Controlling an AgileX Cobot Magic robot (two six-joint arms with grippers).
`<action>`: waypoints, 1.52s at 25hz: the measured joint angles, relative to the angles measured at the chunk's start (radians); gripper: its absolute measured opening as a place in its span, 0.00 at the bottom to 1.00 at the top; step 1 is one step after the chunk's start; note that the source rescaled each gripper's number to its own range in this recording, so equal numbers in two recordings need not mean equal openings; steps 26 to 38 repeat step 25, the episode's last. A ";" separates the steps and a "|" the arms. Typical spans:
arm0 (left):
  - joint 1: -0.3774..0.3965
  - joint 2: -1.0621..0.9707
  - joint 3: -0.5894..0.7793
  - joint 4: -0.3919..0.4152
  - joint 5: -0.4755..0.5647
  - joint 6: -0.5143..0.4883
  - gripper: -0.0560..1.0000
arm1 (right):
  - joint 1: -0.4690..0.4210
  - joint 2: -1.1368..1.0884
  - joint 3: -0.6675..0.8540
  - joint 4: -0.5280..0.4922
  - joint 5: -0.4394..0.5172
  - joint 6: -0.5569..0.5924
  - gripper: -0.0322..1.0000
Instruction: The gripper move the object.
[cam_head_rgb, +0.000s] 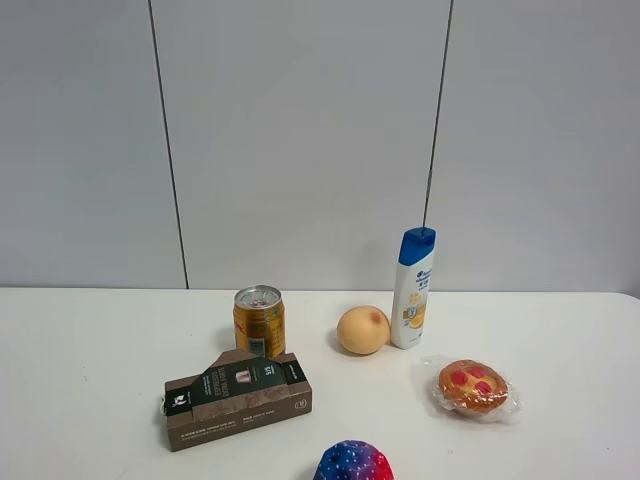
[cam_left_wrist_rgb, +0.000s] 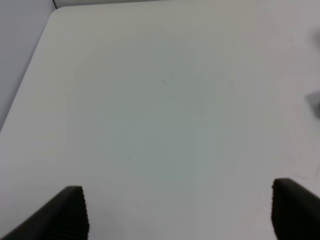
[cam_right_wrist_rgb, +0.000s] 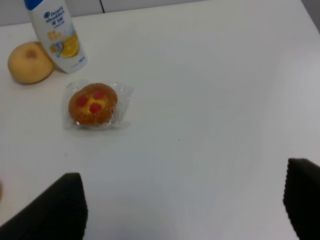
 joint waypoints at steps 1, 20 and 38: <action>0.000 0.000 0.000 0.000 0.000 0.000 1.00 | 0.000 0.000 0.000 0.000 0.000 0.000 0.46; 0.000 0.000 0.000 0.000 0.000 0.000 1.00 | 0.000 0.000 0.000 -0.003 0.000 0.009 0.46; 0.000 0.000 0.000 0.000 0.000 0.000 1.00 | 0.000 0.000 0.000 -0.003 0.000 0.009 0.46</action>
